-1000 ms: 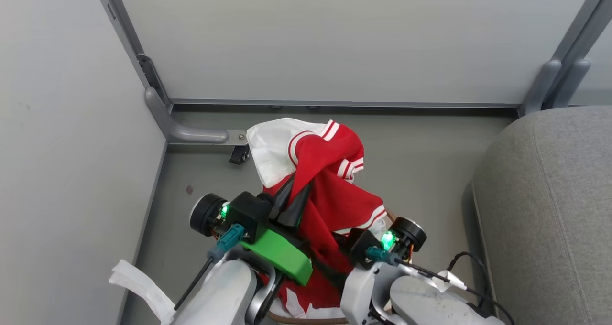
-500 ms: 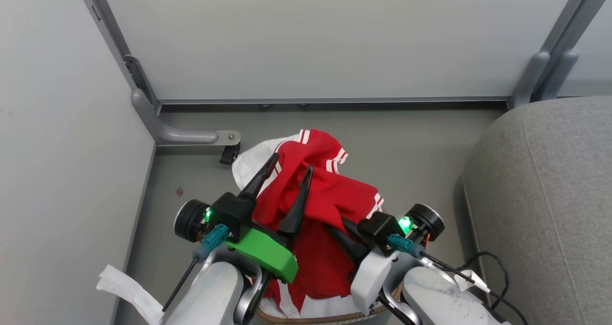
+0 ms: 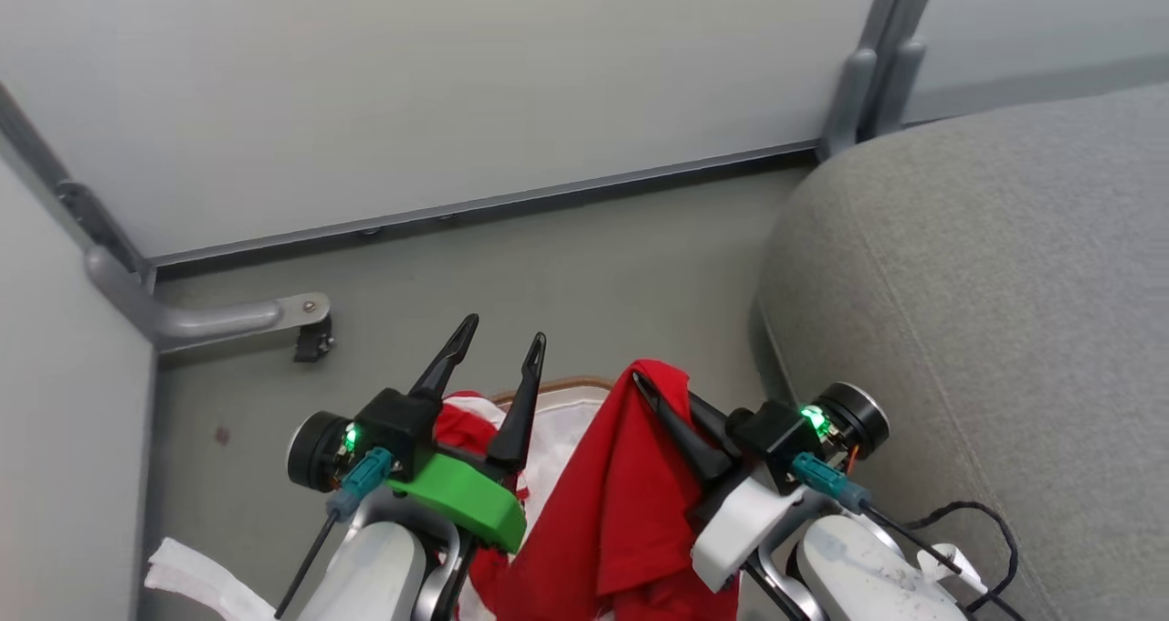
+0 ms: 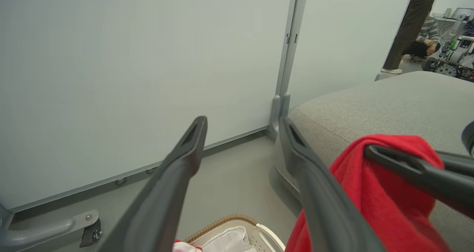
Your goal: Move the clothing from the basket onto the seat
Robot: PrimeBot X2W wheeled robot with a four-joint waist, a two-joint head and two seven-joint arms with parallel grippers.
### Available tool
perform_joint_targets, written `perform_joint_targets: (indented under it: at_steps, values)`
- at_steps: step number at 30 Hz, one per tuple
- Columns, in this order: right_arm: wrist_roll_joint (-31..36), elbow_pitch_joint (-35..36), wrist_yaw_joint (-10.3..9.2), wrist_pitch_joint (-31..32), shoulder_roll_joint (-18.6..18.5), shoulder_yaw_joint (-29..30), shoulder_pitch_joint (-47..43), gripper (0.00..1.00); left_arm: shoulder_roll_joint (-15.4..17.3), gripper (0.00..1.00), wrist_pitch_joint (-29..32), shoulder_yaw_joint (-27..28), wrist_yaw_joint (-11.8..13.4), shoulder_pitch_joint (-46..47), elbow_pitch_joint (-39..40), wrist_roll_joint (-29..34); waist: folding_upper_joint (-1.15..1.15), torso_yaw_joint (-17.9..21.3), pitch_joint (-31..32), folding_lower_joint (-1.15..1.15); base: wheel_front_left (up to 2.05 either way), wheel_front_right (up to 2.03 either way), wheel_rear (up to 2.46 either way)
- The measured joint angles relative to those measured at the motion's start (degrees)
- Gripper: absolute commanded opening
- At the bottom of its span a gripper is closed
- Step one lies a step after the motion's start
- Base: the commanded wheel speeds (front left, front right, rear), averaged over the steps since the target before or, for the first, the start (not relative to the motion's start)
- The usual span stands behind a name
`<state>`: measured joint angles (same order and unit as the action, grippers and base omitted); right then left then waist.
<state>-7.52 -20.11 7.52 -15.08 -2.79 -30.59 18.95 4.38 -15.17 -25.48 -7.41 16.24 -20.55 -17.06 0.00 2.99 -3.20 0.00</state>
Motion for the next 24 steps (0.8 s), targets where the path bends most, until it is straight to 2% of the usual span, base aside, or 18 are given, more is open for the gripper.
perform_joint_targets:
  at_steps: [7, 16, 24]
  values:
    - [1.25, 3.18, 0.01, 0.0, -0.08, 2.83, -1.19, 0.0, 1.19, 1.0, 0.01, 1.27, 0.0, -1.1, 0.68, 0.56, 0.0, 9.05, -0.96, 0.0, 0.0, 0.0, 0.0]
    - [3.05, 6.7, 0.01, 0.0, -0.07, 7.5, -2.25, 0.0, 1.97, 1.0, 0.0, 0.0, 0.0, -1.48, 1.45, 1.08, 0.0, 20.35, -2.83, 0.0, 0.0, 0.0, 0.0]
    - [7.13, 11.78, 0.01, 0.0, -0.54, 14.75, -3.82, 0.0, 2.87, 1.0, 0.0, -4.59, 0.0, 0.27, 0.78, 0.42, 0.0, 26.0, -5.73, 0.0, 0.0, 0.0, 0.0]
